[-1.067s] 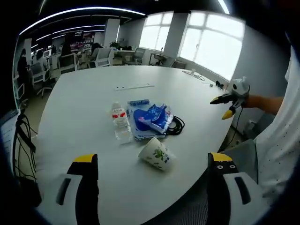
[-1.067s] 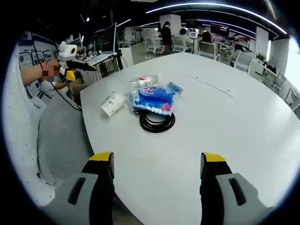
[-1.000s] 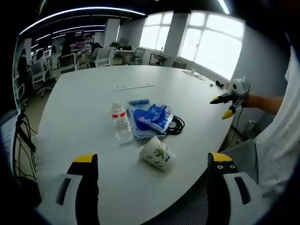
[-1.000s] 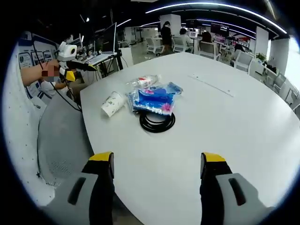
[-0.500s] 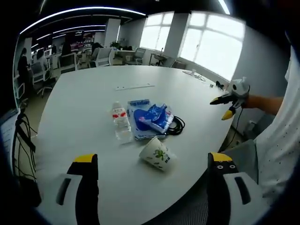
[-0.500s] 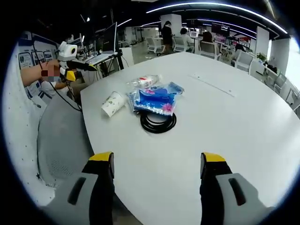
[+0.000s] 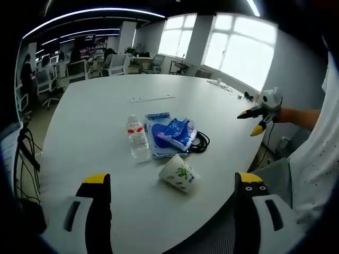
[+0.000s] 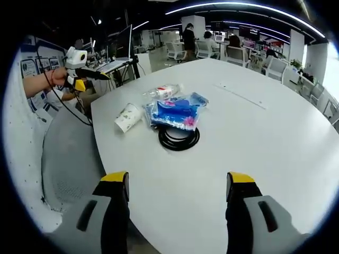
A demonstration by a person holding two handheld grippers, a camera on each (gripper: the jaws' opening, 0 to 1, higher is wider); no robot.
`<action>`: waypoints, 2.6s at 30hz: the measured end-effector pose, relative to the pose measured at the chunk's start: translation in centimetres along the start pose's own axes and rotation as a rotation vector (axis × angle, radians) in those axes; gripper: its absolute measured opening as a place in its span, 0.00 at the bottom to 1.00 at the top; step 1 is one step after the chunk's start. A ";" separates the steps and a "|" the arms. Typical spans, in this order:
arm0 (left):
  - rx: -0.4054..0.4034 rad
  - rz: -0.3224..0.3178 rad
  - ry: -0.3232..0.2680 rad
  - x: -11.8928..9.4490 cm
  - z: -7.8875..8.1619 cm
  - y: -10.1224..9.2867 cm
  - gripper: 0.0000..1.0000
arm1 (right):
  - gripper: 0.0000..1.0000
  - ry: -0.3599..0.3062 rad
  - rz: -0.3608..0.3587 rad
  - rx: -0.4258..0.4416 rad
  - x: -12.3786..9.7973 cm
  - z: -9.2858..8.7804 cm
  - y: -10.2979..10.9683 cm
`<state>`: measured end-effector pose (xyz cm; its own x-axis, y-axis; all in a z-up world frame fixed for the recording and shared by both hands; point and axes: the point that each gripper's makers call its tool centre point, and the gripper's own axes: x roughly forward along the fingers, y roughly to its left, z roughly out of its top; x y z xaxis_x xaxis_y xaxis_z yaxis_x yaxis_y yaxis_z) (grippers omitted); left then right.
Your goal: Arrange the tabletop items into an orderly group along one side of the table until the central work area is clear of visible clutter.
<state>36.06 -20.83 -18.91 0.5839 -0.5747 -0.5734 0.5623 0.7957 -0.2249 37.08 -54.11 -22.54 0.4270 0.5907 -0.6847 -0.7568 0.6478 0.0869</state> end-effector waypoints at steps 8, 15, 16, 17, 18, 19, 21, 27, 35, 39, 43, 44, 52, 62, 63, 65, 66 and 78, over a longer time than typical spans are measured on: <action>-0.003 0.000 -0.001 0.1 0.1 0.0 1.00 | 0.74 0.001 -0.001 0.003 0.0 0.0 -0.1; -0.003 0.000 -0.004 0.1 0.2 0.2 1.00 | 0.74 0.001 0.001 0.002 0.1 0.0 -0.4; -0.003 0.001 -0.004 0.1 0.2 0.2 1.00 | 0.74 0.001 0.001 0.002 0.1 0.0 -0.4; -0.002 0.001 -0.006 0.1 0.2 0.2 1.00 | 0.74 -0.001 0.001 0.002 0.2 0.0 -0.4; -0.002 0.000 -0.007 0.2 0.3 0.2 1.00 | 0.74 0.000 0.001 0.002 0.2 0.0 -0.5; -0.001 -0.001 -0.007 0.2 0.3 0.2 1.00 | 0.74 0.001 0.000 0.000 0.2 0.0 -0.5; 0.000 0.001 -0.008 0.2 0.3 0.2 1.00 | 0.74 -0.003 0.001 -0.001 0.2 0.1 -0.5; -0.002 0.003 -0.015 0.3 0.6 0.3 1.00 | 0.74 -0.008 -0.004 -0.006 0.3 0.5 -1.0; -0.001 0.006 -0.030 0.4 1.3 0.4 1.00 | 0.73 -0.018 -0.004 -0.011 0.5 1.3 -1.3; 0.000 0.006 -0.034 0.5 1.6 0.5 1.00 | 0.73 -0.026 -0.004 -0.015 0.7 1.8 -1.4; 0.002 0.005 -0.039 0.6 1.9 0.5 1.00 | 0.73 -0.031 -0.003 -0.020 0.9 2.3 -1.5; 0.003 0.007 -0.040 0.6 2.0 0.5 1.00 | 0.73 -0.031 -0.004 -0.021 0.9 2.4 -1.5; 0.008 0.009 -0.055 0.9 3.1 0.6 1.00 | 0.71 -0.043 -0.005 -0.025 1.3 3.3 -2.0; 0.015 0.007 -0.078 1.9 4.8 0.4 0.99 | 0.70 -0.059 -0.007 -0.035 1.8 4.7 -2.5; 0.016 0.005 -0.079 2.0 4.9 0.4 0.98 | 0.70 -0.062 -0.005 -0.037 1.9 4.8 -2.6; 0.017 0.007 -0.083 2.2 5.2 0.4 0.97 | 0.70 -0.065 -0.004 -0.039 2.1 5.2 -2.6; 0.017 0.009 -0.084 2.3 5.3 0.5 0.96 | 0.70 -0.066 -0.004 -0.040 2.2 5.2 -2.7; 0.005 0.008 -0.116 4.0 7.5 0.2 0.92 | 0.68 -0.092 -0.003 -0.030 3.8 6.8 -3.2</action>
<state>42.90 -24.40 -15.39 0.6520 -0.5867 -0.4803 0.5599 0.7997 -0.2168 44.48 -50.66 -20.52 0.4717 0.6315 -0.6154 -0.7696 0.6355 0.0621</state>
